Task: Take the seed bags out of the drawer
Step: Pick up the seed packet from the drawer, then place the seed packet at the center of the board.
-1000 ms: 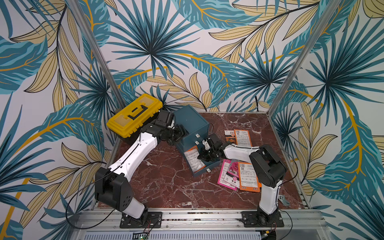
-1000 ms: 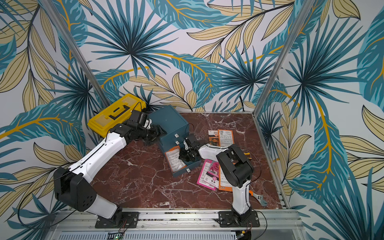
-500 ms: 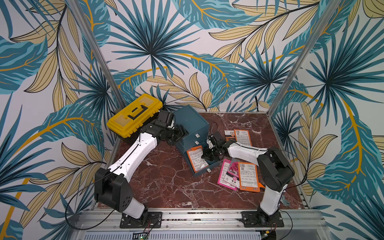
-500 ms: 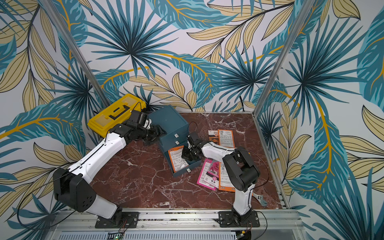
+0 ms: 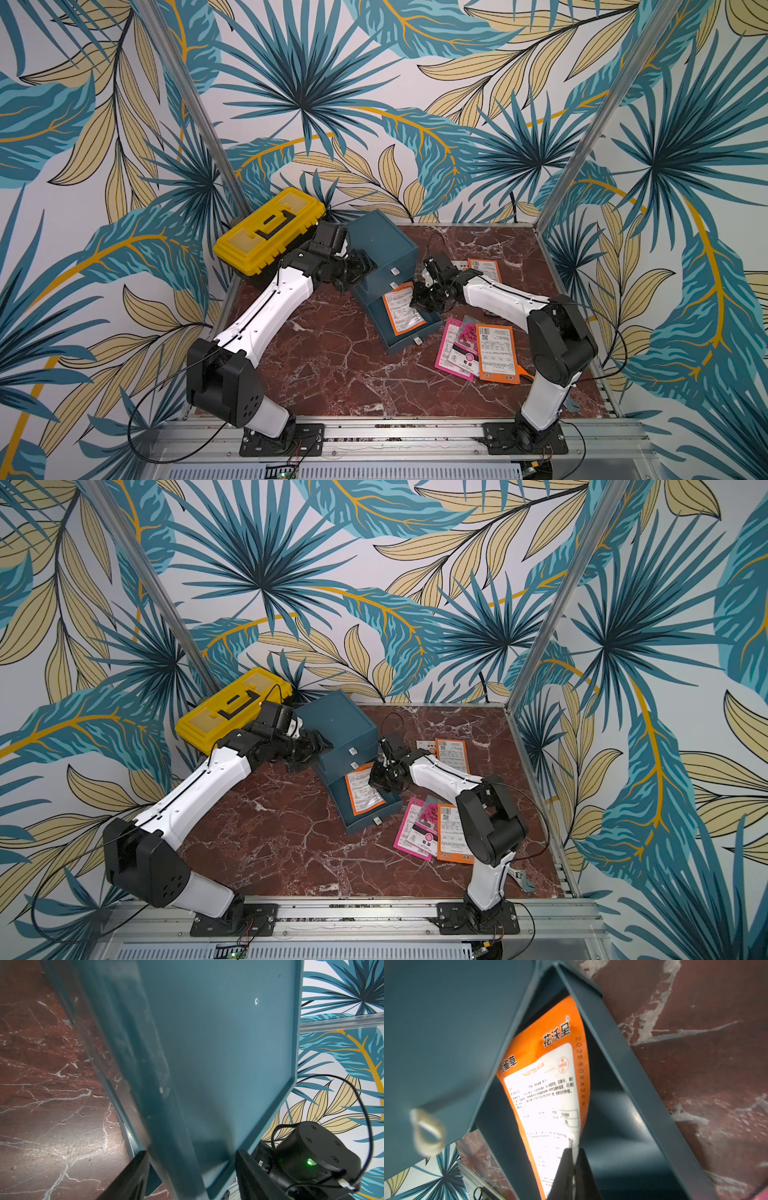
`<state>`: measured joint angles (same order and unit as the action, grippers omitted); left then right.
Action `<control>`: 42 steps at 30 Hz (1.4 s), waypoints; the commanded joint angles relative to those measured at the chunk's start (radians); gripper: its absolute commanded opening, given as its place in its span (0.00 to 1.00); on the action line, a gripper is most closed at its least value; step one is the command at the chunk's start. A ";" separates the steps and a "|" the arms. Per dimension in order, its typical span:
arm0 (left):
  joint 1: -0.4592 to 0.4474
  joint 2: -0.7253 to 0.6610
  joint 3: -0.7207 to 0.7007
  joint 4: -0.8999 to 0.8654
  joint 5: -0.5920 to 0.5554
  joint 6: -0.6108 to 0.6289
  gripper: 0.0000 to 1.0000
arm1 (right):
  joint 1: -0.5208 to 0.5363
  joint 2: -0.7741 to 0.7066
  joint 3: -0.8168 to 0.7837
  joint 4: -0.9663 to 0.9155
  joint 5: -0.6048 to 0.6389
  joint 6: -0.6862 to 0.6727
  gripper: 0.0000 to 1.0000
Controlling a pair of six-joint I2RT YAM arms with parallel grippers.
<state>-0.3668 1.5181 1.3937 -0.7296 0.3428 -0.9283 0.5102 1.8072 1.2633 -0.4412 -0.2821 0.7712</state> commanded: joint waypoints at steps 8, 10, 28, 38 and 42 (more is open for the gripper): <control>-0.011 -0.036 -0.042 0.014 0.025 0.008 0.70 | -0.026 -0.124 -0.005 -0.148 -0.042 -0.045 0.00; -0.011 -0.036 -0.042 0.017 0.025 0.008 0.70 | -0.026 -0.141 -0.007 -0.187 -0.044 -0.071 0.00; -0.011 -0.041 -0.044 0.028 0.035 0.010 0.70 | -0.203 -0.715 -0.378 -0.396 0.190 -0.139 0.00; -0.011 -0.044 -0.039 0.022 0.043 0.018 0.70 | -0.272 -0.715 -0.553 -0.458 0.282 -0.131 0.00; -0.011 -0.044 -0.039 0.021 0.046 0.019 0.70 | -0.274 -0.677 -0.556 -0.463 0.319 -0.108 0.00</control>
<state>-0.3668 1.5066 1.3788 -0.7124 0.3500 -0.9302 0.2409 1.1118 0.7200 -0.8783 -0.0196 0.6430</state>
